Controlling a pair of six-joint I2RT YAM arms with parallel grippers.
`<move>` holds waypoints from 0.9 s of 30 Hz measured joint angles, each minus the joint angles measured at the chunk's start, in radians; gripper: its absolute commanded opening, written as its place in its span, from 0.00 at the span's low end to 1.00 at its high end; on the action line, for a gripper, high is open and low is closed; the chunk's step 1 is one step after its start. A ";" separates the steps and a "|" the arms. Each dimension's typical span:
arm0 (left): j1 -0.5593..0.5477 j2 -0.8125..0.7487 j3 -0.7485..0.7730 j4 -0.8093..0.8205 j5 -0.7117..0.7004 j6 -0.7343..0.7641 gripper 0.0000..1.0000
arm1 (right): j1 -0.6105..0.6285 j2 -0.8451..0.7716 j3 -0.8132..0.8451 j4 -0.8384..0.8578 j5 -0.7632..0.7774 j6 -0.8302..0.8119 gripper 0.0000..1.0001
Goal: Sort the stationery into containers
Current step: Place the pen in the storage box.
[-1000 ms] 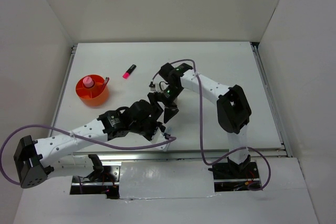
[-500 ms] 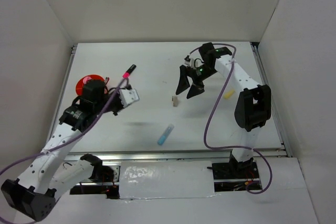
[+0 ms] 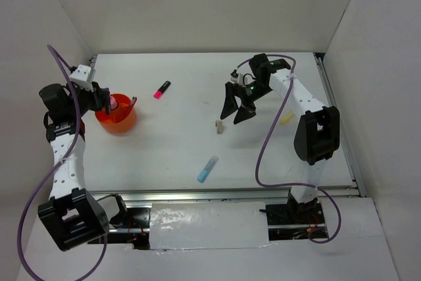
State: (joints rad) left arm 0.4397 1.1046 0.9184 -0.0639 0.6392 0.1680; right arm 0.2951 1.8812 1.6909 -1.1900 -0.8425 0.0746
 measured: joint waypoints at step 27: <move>-0.128 0.330 0.040 0.547 -0.221 -0.428 0.03 | -0.013 0.040 0.000 -0.008 -0.025 -0.021 0.83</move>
State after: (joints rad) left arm 0.3119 1.4345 0.9581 0.4828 0.4183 -0.2600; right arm 0.2817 1.9213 1.6905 -1.1980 -0.8673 0.0532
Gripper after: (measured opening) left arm 0.315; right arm 0.833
